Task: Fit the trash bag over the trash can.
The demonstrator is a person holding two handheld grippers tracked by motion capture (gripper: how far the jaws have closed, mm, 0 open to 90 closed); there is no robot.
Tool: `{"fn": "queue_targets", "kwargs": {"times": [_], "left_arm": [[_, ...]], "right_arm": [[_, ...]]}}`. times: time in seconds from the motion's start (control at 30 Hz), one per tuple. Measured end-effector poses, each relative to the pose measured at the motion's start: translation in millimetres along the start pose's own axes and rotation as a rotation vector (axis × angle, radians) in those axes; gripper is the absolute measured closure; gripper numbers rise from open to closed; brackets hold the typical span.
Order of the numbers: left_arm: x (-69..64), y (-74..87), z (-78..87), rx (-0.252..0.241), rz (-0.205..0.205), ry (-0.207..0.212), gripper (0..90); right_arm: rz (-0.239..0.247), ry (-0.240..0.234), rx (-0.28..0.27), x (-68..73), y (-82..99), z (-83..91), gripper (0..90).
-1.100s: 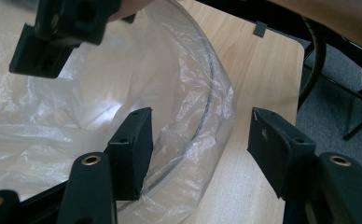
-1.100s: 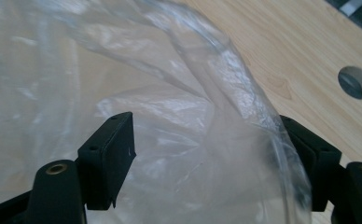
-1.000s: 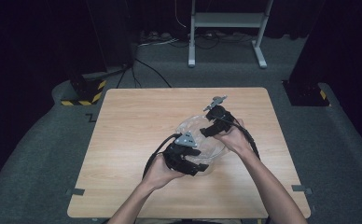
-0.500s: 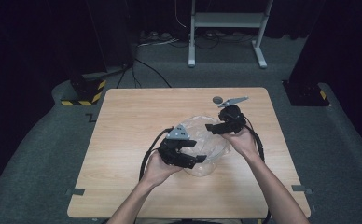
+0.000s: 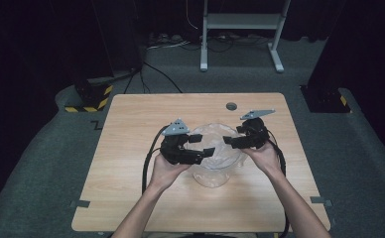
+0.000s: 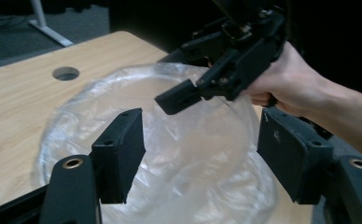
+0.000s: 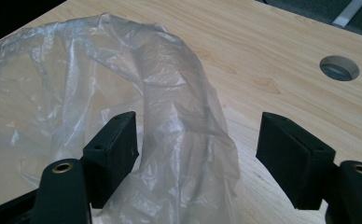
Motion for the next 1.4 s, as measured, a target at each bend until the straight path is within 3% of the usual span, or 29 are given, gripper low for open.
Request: {"fn": "queue_targets", "kwargs": {"times": [0.13,0.33,0.47,0.6,0.7,0.87,1.1,1.27,1.33,1.4], "left_arm": [[-0.4,9.9,6.8,0.034,-0.007,-0.013,31.7],[10.3,10.5,21.2,-0.005,0.028,-0.053,32.0],[10.6,9.2,20.8,-0.008,0.025,-0.080,32.4],[15.5,7.8,12.9,0.017,-0.002,-0.168,33.1],[26.7,4.6,2.9,0.041,-0.006,-0.268,33.4],[38.1,2.1,-12.0,0.083,-0.005,-0.371,33.2],[48.0,7.5,-30.6,0.161,-0.002,-0.420,33.1],[56.3,11.6,-34.5,0.151,0.020,-0.424,34.7],[59.4,14.9,-35.2,0.154,0.034,-0.430,35.2],[61.9,18.0,-35.8,0.159,0.041,-0.429,35.3]], "right_arm": [[-0.004,-0.005,0.000,0.6,4.3,-0.9,28.7],[0.002,-0.013,-0.006,3.9,8.9,-0.4,28.8],[0.005,-0.018,-0.020,7.6,11.3,2.8,28.8],[0.020,-0.020,-0.029,12.7,17.1,6.8,28.8],[0.020,-0.027,-0.041,14.8,19.1,9.3,28.8],[-0.015,-0.052,-0.116,16.7,14.8,20.1,28.8],[-0.019,-0.058,-0.142,19.1,23.5,27.7,29.0],[-0.029,-0.086,-0.149,16.8,38.0,28.3,31.2],[-0.050,-0.126,-0.171,16.8,43.0,28.0,32.4],[-0.030,-0.121,-0.179,18.7,43.2,28.1,33.1]]}}
Point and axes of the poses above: each handheld gripper's, and its own axes: z roughly backward along the jaws, y roughly out of its underside, x roughly to its left, the point moved 4 cm from there along -z, roughly forward along the jaws, and after that the axes turned 3 degrees about z, right-handed, at the moved point
